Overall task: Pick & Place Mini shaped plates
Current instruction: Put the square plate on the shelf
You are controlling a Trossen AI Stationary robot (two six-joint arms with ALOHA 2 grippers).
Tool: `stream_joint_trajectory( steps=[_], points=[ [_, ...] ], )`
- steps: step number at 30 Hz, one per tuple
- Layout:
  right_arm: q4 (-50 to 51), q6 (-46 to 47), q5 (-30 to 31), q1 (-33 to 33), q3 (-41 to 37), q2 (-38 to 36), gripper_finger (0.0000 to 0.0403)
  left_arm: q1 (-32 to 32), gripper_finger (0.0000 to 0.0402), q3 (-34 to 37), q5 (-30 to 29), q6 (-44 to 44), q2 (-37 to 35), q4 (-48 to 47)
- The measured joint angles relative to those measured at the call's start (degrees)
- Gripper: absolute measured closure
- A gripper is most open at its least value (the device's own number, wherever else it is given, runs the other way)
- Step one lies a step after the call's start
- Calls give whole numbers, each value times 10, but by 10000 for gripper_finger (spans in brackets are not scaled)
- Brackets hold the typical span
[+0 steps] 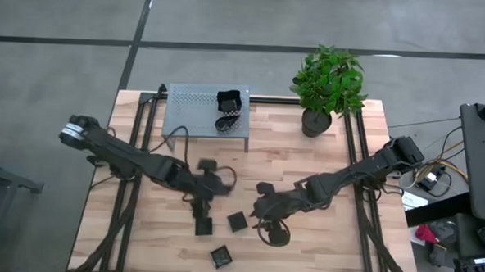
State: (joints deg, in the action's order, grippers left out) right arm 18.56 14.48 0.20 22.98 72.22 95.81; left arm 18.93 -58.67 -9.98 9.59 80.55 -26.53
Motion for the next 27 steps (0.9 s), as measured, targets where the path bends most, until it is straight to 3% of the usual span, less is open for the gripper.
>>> stream_joint_trajectory(
  steps=[6, 9, 17, 27],
  points=[
    [-1, 17, 0, 0, -17, 0, 233, -3, 401, 0, -227, 26, -76, -132],
    [-9, 17, 1, 0, -25, 0, 238, -18, 401, 0, -288, 27, -109, -153],
    [-44, 17, 15, 0, -41, 1, 250, -113, 401, 0, -310, -17, -144, -216],
    [-84, 17, 15, 0, -72, 1, 265, -219, 401, 0, -321, -101, -107, -232]
  ],
)
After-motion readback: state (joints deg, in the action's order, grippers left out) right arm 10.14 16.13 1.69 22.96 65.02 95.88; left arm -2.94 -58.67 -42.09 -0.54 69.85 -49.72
